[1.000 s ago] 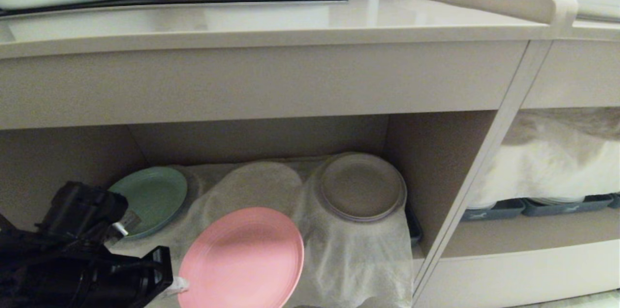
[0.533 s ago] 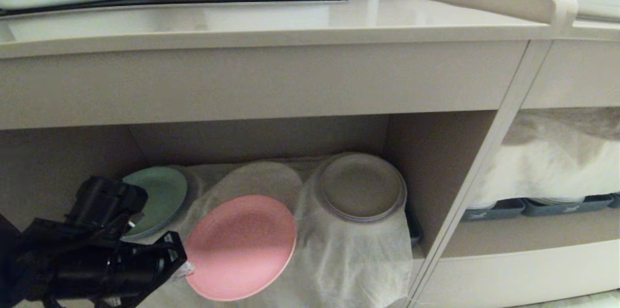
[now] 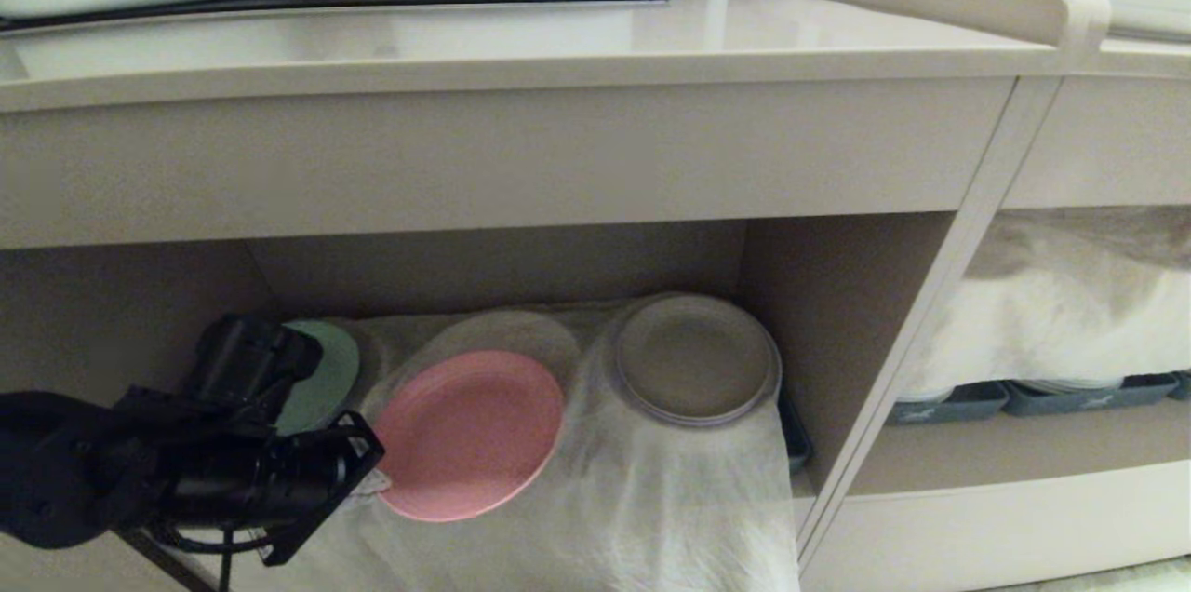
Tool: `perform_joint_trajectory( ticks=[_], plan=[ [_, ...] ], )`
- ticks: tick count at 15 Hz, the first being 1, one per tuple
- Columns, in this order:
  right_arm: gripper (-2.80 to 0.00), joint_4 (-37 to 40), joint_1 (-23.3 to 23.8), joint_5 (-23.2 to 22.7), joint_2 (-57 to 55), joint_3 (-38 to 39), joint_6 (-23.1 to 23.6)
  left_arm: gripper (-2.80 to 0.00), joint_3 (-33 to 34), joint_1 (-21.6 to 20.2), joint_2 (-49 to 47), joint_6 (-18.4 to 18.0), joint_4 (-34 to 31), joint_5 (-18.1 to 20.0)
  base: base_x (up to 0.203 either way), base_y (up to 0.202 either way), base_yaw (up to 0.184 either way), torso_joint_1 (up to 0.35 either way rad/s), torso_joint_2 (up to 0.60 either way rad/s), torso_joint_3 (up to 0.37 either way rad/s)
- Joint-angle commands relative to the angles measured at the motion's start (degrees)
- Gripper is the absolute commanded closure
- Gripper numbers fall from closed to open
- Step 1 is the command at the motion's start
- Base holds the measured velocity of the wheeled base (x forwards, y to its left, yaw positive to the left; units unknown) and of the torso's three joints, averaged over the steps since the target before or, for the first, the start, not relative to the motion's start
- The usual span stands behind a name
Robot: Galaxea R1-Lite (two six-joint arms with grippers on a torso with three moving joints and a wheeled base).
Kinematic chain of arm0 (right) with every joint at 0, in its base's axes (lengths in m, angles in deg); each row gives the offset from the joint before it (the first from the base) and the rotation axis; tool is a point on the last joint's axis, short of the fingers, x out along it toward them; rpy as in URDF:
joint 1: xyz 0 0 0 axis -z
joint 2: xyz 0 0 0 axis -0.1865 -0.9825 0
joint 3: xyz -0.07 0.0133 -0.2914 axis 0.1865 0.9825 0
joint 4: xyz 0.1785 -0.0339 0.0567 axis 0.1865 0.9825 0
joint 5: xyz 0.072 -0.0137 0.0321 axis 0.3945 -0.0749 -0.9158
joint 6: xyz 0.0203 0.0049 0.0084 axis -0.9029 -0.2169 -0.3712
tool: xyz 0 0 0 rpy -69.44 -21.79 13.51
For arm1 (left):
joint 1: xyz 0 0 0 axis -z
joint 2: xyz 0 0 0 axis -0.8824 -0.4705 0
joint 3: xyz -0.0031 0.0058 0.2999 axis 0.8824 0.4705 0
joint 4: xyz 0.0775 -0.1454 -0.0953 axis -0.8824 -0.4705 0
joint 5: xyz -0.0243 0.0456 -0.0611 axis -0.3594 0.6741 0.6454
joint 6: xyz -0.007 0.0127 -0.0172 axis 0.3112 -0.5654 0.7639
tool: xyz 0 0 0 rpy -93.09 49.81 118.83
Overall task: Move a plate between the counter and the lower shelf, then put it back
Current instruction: Put the plate in the cupboard
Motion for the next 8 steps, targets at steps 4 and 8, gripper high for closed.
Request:
perform_joint_trajectory(
  ticks=[4, 8],
  plan=[
    [0.0, -0.03, -0.02, 0.01, -0.07, 0.0, -0.07, 0.0, -4.44, 0.06, -4.29, 3.95, 0.06, -1.45, 0.0, 0.0, 0.0, 0.0, 0.0, 0.0],
    [0.0, -0.03, -0.02, 0.01, -0.07, 0.0, 0.14, 0.0, -4.58, -0.08, -5.52, 4.35, 0.14, -1.58, 0.0, 0.0, 0.0, 0.0, 0.0, 0.0]
  ],
)
